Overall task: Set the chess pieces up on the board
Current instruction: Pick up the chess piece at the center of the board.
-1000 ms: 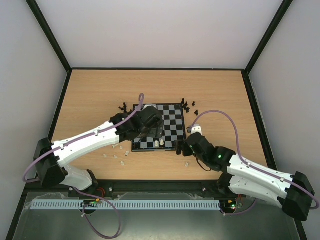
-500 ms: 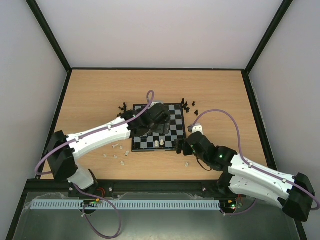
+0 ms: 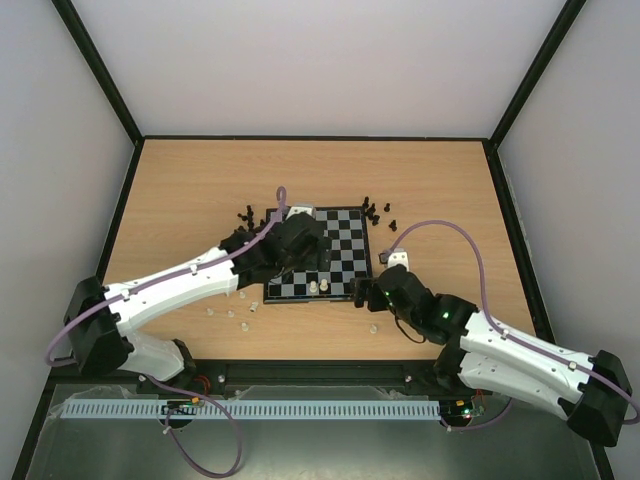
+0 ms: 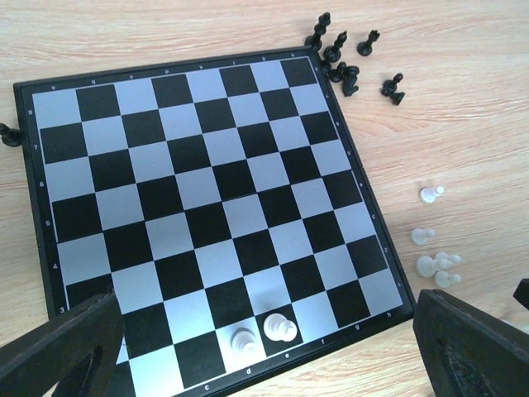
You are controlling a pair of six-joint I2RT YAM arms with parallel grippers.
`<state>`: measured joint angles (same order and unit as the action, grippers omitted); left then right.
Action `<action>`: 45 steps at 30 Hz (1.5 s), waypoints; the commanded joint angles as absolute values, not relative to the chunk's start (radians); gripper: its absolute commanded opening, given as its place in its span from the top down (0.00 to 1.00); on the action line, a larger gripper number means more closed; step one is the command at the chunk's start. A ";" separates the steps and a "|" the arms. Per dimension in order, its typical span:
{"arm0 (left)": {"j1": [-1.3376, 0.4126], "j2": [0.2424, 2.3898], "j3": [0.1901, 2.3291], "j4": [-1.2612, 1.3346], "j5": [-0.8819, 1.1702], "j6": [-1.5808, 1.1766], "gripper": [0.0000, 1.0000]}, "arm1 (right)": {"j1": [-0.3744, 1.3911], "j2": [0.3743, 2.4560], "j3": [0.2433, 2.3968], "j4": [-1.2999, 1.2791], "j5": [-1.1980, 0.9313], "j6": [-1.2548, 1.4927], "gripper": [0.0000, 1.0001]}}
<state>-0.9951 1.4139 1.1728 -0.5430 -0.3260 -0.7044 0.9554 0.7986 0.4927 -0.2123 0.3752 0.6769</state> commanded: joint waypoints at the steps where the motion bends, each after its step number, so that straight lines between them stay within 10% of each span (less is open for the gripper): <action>1: -1.002 1.363 1.151 -0.530 -0.358 -0.700 0.01 | 0.958 0.777 0.465 -0.242 0.423 0.707 0.01; 45: -0.998 0.902 0.858 -0.503 -0.426 -0.663 0.01 | 0.958 1.100 0.782 -0.279 0.562 0.713 0.01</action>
